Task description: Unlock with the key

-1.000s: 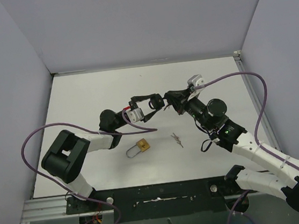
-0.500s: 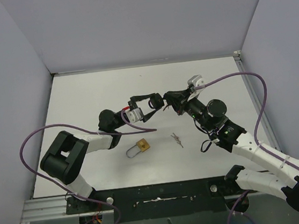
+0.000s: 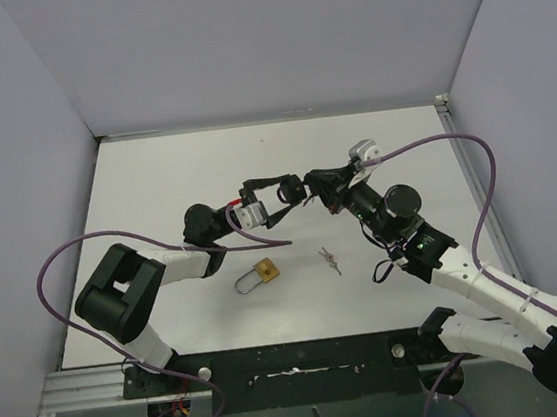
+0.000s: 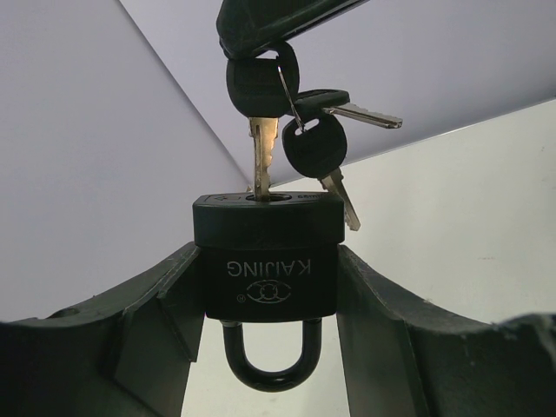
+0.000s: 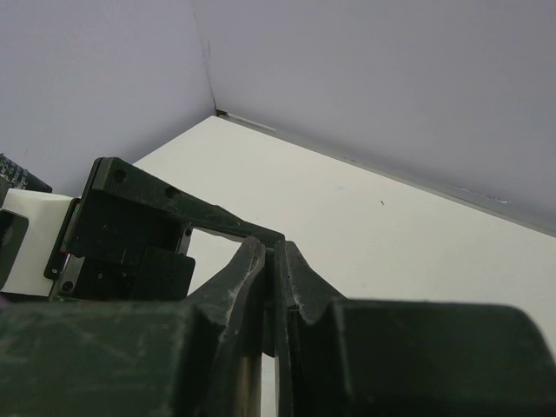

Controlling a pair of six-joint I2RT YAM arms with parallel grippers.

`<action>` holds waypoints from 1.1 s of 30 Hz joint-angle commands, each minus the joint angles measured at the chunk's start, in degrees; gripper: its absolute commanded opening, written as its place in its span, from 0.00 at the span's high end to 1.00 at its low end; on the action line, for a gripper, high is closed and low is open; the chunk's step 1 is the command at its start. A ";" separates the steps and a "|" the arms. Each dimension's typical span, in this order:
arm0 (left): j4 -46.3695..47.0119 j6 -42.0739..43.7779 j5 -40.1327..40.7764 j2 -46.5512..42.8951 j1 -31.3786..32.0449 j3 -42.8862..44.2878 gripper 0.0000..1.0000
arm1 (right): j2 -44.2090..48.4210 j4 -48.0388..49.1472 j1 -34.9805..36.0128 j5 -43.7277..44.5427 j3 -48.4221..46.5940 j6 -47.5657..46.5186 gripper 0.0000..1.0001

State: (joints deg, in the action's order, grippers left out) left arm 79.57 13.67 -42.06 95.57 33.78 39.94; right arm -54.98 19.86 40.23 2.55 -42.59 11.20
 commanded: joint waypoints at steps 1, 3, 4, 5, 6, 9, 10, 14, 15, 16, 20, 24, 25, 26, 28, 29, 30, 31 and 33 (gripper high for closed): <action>7.09 -0.14 0.52 -3.72 0.12 1.54 1.00 | -0.25 4.40 0.56 0.42 -0.30 0.72 1.00; 7.09 -0.08 0.69 -3.85 0.12 1.54 1.00 | -0.25 4.27 0.55 0.44 -0.17 0.90 1.00; 7.09 -0.01 0.78 -3.89 0.14 1.54 1.00 | -0.22 4.23 0.63 0.51 -0.13 0.97 1.00; 7.08 0.03 0.82 -3.96 0.15 1.61 1.00 | -0.23 4.08 0.64 0.59 -0.13 1.01 1.00; 7.09 0.10 0.91 -4.03 0.15 1.55 1.00 | -0.17 4.05 0.64 0.66 -0.13 1.08 1.00; 7.09 0.17 0.94 -4.21 0.07 1.54 1.00 | -0.21 3.90 0.74 0.94 -0.12 1.10 1.00; 7.09 0.19 0.94 -4.25 0.09 1.63 1.00 | -0.21 3.81 0.73 1.03 -0.13 1.11 1.00; 7.09 0.28 1.20 -4.69 0.12 1.65 1.00 | -0.23 3.50 0.82 1.55 -0.04 1.28 1.00; 7.09 0.25 1.21 -4.76 0.14 1.69 1.00 | -0.26 3.30 0.85 1.65 -0.12 1.34 1.00; 7.09 0.30 1.21 -4.84 0.15 1.66 1.00 | -0.35 3.08 0.92 1.75 -0.17 1.41 1.00; 7.09 0.84 2.01 -5.08 0.26 1.82 1.00 | -0.44 1.36 0.91 2.55 -0.74 2.41 1.00; 7.09 1.61 3.11 -5.13 0.62 2.06 1.00 | -0.43 0.03 0.96 2.77 -1.09 3.14 1.00; 7.09 1.95 3.58 -5.05 0.73 2.14 1.00 | -0.48 -0.35 0.91 2.88 -1.28 3.43 1.00; 7.09 2.23 4.14 -4.98 0.88 2.17 1.00 | -0.48 -0.85 0.91 3.04 -1.51 3.73 1.00; 7.07 2.54 4.93 -4.88 1.18 2.36 1.00 | -0.64 -1.76 0.93 3.16 -2.00 4.15 1.00; 7.09 2.58 4.97 -4.75 1.25 2.40 1.00 | -0.80 -1.97 1.04 3.17 -2.22 4.30 1.00; 7.09 2.53 5.68 -4.68 1.36 2.48 1.00 | -0.87 -2.14 1.04 3.17 -2.35 4.46 1.00; 7.09 2.58 6.34 -4.50 1.52 2.50 1.00 | -1.15 -2.46 1.08 3.17 -2.59 4.52 1.00; 7.11 2.59 7.08 -4.22 1.74 2.63 1.00 | -1.54 -3.03 1.24 3.16 -3.18 4.53 1.00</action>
State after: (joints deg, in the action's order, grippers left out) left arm 78.89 15.29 -39.16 95.04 34.87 39.94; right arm -55.33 18.31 40.60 4.99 -43.07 14.66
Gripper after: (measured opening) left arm 0.522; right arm 0.053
